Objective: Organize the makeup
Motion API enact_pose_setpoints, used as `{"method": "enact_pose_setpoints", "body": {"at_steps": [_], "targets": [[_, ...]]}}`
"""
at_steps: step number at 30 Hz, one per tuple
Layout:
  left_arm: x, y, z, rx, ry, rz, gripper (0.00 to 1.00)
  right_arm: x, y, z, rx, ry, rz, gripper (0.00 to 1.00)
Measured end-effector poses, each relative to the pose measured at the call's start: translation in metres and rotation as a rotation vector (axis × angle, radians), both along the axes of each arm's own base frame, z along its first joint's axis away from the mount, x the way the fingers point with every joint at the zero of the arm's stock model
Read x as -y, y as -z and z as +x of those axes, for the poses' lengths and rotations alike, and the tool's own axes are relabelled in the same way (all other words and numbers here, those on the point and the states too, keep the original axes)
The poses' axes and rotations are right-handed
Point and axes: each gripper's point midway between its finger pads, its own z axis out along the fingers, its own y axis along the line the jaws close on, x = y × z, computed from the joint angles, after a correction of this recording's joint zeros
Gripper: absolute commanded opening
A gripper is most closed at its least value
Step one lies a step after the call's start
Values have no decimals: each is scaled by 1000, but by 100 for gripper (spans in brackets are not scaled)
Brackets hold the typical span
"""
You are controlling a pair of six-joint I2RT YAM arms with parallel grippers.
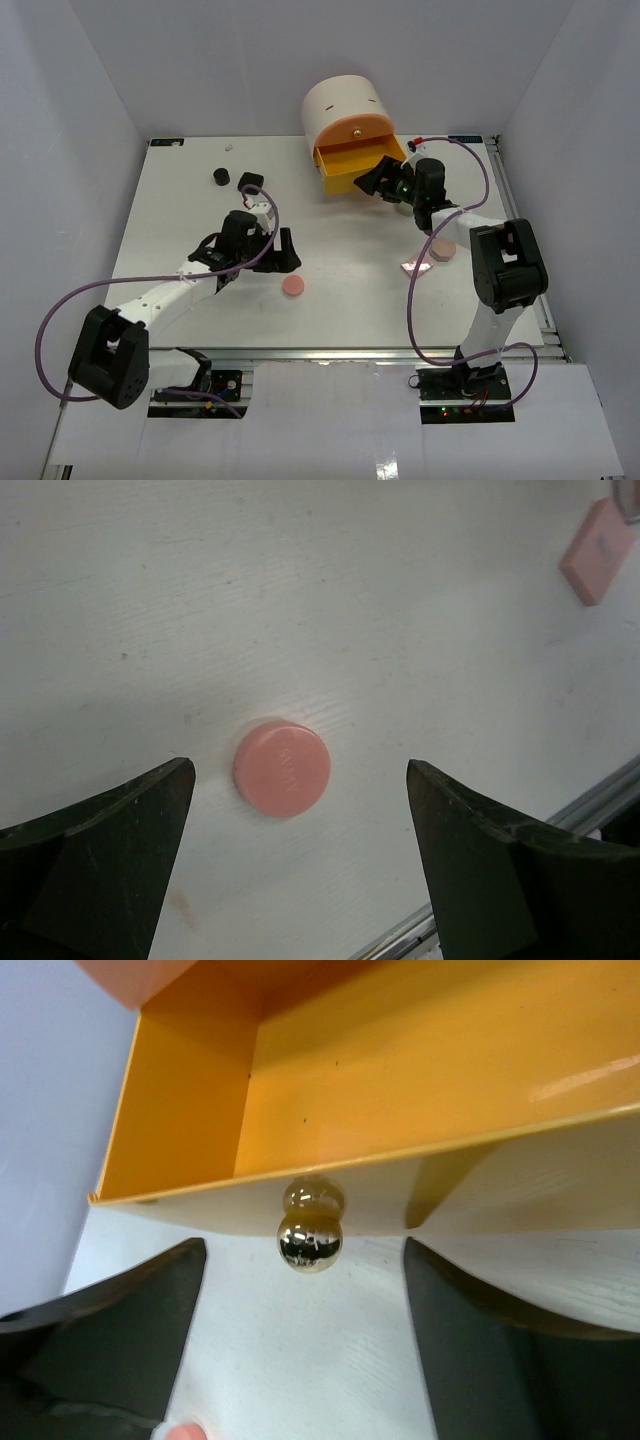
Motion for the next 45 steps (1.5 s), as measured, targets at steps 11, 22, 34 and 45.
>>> {"method": "enact_pose_setpoints", "body": {"at_steps": [11,22,34,45], "targets": [[13,44,-12,-86,-46,258,98,18,-25,-22,71,-21,-107,90],[15,85,-14,-173,-99,447,83,33,-67,-93,310,-352,-344,90],[17,84,-13,-182,-119,447,24,70,-122,-155,656,-346,-536,90],[98,-61,63,126,-49,172,25,106,-90,-149,576,-342,-542,72]]}}
